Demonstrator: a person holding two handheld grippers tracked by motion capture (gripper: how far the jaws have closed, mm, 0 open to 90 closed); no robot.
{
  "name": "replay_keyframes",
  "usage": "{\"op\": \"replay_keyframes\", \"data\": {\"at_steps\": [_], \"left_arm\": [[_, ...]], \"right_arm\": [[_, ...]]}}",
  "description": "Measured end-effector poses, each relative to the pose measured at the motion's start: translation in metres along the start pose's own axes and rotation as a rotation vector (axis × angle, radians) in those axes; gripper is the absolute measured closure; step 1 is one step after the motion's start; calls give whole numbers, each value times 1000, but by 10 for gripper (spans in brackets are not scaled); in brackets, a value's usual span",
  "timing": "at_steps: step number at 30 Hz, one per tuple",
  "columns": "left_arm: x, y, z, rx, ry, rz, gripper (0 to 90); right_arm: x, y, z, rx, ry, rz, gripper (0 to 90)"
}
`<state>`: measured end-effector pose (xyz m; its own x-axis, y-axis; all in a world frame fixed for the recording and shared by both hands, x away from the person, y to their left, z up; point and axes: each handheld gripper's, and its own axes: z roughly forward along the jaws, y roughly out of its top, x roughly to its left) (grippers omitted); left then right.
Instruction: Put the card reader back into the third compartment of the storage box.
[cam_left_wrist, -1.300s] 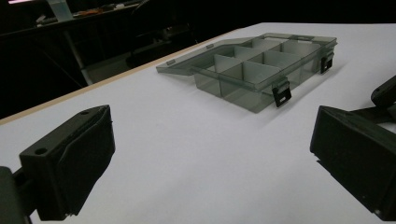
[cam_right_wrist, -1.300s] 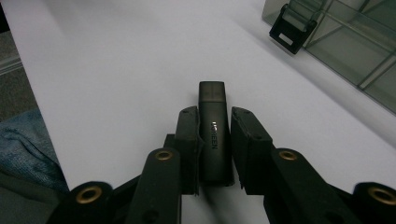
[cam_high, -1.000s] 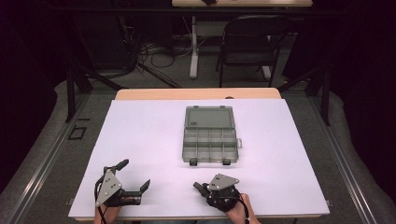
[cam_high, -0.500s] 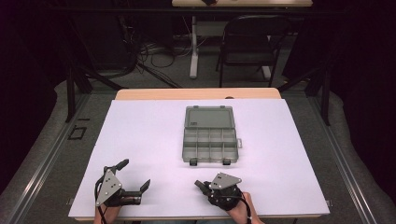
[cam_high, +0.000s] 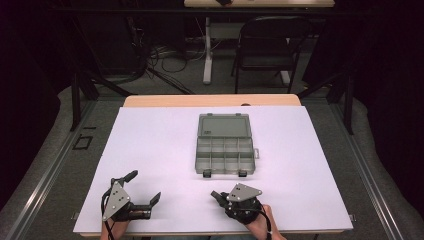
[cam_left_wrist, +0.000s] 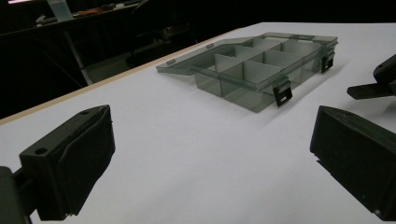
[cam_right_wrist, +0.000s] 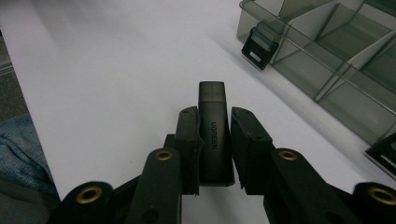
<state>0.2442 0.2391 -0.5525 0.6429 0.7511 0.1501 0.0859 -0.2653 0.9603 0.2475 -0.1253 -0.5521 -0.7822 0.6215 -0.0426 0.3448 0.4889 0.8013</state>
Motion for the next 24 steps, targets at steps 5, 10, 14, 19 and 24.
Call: {"op": "replay_keyframes", "data": {"at_steps": [5,10,14,19,24], "left_arm": [[0,0,1,2,0,6,1],[0,0,1,-1,-2,4,1],[0,0,1,3,-1,5,1],[0,0,1,7,0,5,1],[0,1,0,5,3,7,1]], "right_arm": [[-3,0,-3,-6,-6,2,735],[-7,1,-6,-11,-18,4,736],[-9,2,-8,-13,-22,3,736],[-13,2,-11,-19,-32,9,736],[-17,2,-13,-24,-40,14,736]]}}
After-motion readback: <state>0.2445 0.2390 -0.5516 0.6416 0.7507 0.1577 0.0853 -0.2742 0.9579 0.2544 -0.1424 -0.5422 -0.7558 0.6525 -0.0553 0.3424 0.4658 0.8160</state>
